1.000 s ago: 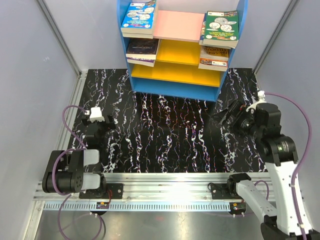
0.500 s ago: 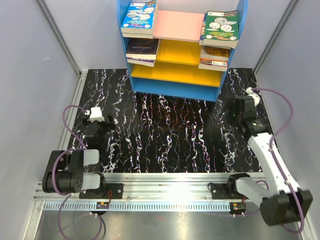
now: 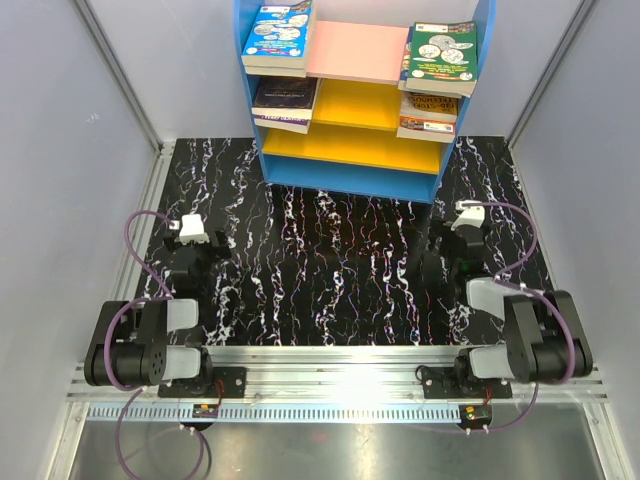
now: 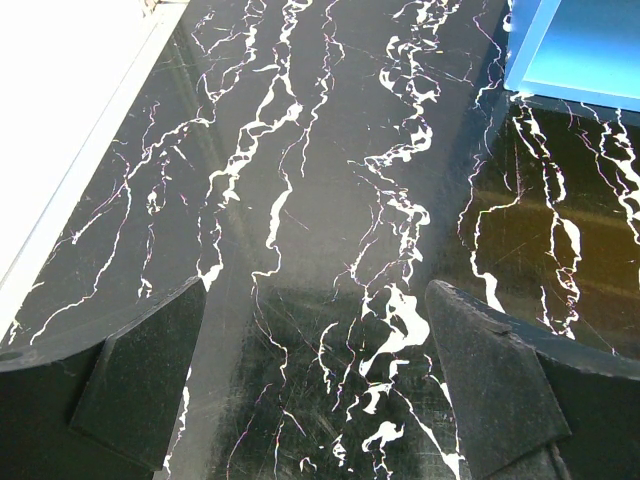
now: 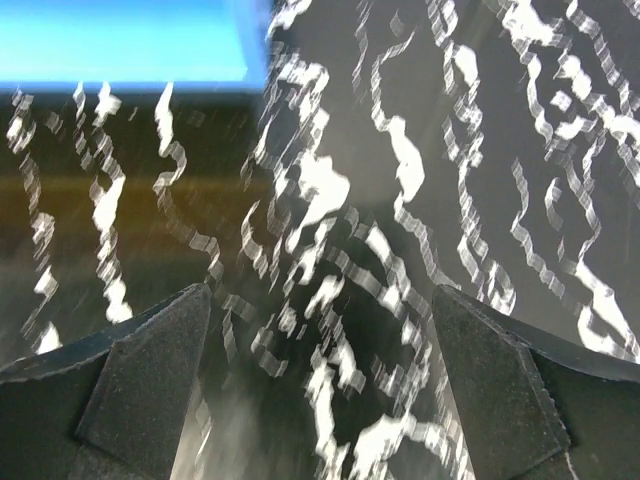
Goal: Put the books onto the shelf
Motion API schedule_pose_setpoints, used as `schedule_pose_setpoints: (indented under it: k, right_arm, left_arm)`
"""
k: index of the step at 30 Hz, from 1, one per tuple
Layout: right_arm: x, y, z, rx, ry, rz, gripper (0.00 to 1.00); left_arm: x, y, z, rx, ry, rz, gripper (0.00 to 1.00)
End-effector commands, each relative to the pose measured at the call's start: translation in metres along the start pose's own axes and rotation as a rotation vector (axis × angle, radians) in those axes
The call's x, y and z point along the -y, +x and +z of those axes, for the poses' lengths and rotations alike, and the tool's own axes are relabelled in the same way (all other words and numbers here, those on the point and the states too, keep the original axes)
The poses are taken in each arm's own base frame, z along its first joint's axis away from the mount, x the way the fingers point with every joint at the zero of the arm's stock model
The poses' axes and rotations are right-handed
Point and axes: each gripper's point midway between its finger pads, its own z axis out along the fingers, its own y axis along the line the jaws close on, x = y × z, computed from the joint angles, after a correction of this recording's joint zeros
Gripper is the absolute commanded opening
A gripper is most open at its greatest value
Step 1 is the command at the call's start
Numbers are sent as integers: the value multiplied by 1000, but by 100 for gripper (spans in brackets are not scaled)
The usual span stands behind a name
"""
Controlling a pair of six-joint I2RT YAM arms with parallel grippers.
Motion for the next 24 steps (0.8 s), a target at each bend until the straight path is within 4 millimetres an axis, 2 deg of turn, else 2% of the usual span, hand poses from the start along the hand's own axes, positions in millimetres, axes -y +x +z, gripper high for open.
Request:
schedule_pose_setpoints:
  k: [1, 2, 3, 4, 5, 7, 9, 22, 23, 24]
  right_arm:
    - [12, -47, 20, 234, 5, 32, 100]
    - [15, -51, 24, 267, -2, 43, 100]
    - [15, -44, 26, 260, -20, 70, 100]
    - [27, -39, 33, 259, -3, 102, 100]
    - [30, -32, 35, 214, 7, 112, 100]
    - [31, -41, 35, 248, 6, 116, 100]
    - [32, -37, 35, 226, 15, 114, 100]
    - [31, -40, 34, 240, 10, 112, 100]
    - [30, -40, 34, 240, 1, 105, 100]
    - [15, -39, 34, 233, -83, 82, 100]
  left_arm:
    - [2, -29, 7, 97, 5, 5, 99]
    - [2, -29, 7, 97, 5, 5, 99]
    - [2, -29, 7, 97, 6, 5, 99]
    - [2, -28, 7, 95, 5, 5, 99]
    - [2, -29, 7, 97, 6, 5, 99]
    - [2, -29, 6, 97, 5, 5, 99]
    - [2, -29, 7, 97, 6, 5, 99]
    - [2, -28, 6, 95, 5, 5, 99]
    - [2, -28, 6, 95, 5, 5, 99]
    - [2, -28, 6, 95, 6, 5, 99]
